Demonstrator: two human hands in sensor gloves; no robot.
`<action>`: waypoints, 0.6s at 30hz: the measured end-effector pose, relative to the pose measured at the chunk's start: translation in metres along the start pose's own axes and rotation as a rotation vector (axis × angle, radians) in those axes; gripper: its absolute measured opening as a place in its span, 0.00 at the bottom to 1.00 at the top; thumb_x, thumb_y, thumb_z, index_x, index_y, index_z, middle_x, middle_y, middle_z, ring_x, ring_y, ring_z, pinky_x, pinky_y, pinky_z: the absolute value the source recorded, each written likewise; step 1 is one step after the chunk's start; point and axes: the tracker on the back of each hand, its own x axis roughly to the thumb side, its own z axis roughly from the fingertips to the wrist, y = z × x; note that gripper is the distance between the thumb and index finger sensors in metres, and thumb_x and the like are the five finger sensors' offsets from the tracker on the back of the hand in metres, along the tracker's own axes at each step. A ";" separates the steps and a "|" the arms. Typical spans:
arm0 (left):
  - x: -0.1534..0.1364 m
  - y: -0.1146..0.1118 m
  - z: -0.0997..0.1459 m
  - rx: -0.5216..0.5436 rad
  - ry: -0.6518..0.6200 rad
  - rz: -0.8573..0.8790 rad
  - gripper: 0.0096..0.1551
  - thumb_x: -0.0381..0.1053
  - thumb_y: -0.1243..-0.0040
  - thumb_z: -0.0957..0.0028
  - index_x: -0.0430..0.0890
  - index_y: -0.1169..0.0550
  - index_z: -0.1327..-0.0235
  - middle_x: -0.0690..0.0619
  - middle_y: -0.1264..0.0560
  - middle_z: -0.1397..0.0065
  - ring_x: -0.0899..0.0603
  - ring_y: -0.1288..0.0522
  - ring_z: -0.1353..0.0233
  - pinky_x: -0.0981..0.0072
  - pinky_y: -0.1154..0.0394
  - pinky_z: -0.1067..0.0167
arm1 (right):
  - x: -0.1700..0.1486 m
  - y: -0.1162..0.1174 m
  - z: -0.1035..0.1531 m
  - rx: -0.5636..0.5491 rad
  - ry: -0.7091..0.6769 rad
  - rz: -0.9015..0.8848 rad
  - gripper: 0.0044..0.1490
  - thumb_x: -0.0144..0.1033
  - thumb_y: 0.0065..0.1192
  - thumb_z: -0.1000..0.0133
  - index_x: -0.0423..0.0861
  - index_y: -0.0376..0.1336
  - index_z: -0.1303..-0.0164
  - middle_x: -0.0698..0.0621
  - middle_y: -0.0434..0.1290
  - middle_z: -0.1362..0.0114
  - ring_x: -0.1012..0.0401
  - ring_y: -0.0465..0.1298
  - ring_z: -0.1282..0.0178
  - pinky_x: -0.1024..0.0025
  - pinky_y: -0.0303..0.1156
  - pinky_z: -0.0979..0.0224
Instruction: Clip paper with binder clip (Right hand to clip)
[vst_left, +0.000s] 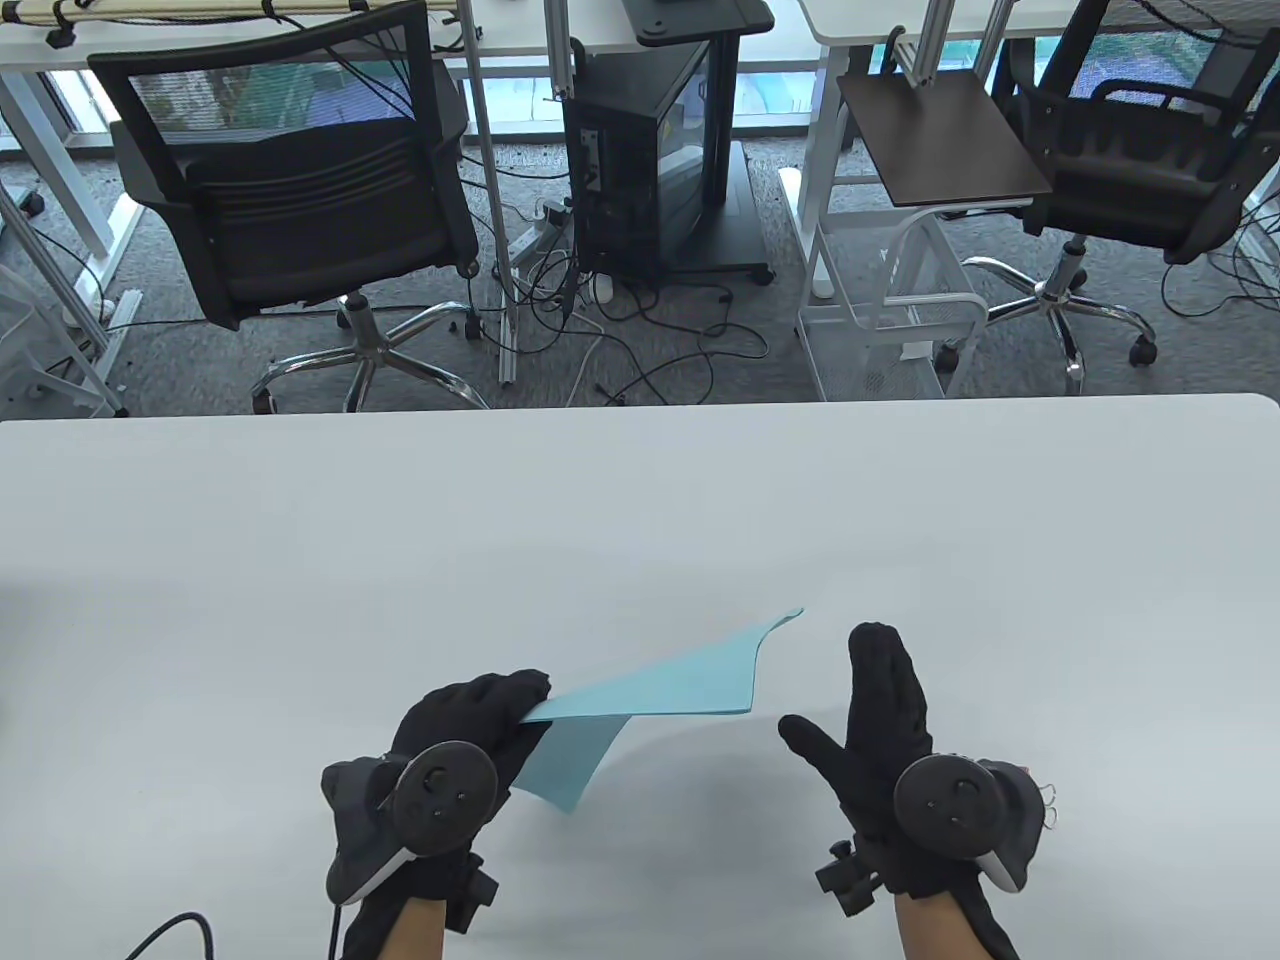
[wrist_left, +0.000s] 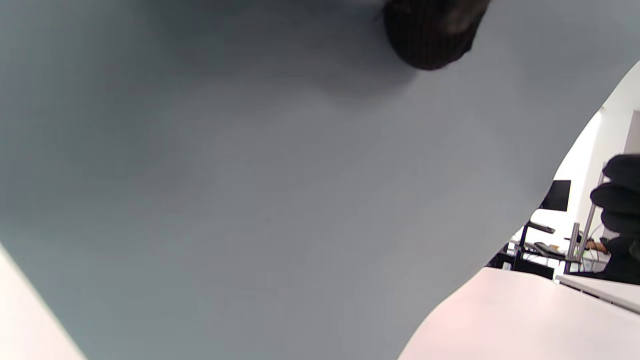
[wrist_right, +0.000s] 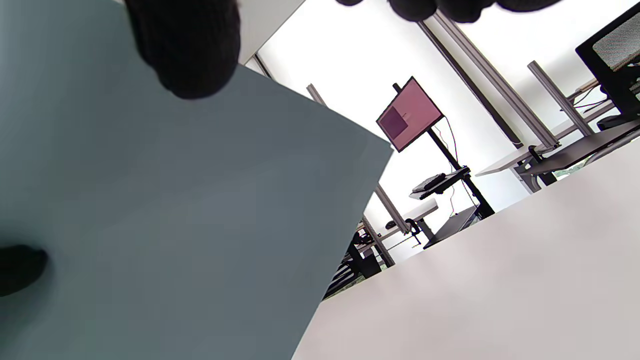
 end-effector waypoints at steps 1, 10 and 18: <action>0.001 0.001 0.000 -0.004 -0.010 -0.017 0.21 0.61 0.47 0.37 0.61 0.23 0.34 0.63 0.19 0.33 0.44 0.19 0.31 0.46 0.27 0.28 | 0.001 0.000 0.000 0.015 -0.013 0.006 0.70 0.48 0.61 0.39 0.17 0.28 0.17 0.11 0.34 0.19 0.17 0.40 0.26 0.22 0.44 0.30; 0.030 0.002 0.003 -0.059 -0.194 -0.150 0.21 0.63 0.47 0.41 0.66 0.22 0.36 0.67 0.19 0.34 0.46 0.20 0.29 0.47 0.27 0.27 | 0.002 0.008 -0.003 0.182 -0.116 -0.110 0.46 0.43 0.64 0.40 0.49 0.47 0.15 0.25 0.39 0.13 0.26 0.40 0.19 0.29 0.44 0.24; 0.011 -0.003 0.006 0.189 0.020 0.039 0.47 0.71 0.50 0.43 0.54 0.44 0.12 0.52 0.39 0.10 0.34 0.38 0.14 0.32 0.45 0.21 | -0.012 0.004 -0.004 0.170 -0.080 -0.242 0.25 0.35 0.61 0.38 0.45 0.69 0.31 0.45 0.81 0.36 0.46 0.82 0.40 0.47 0.77 0.39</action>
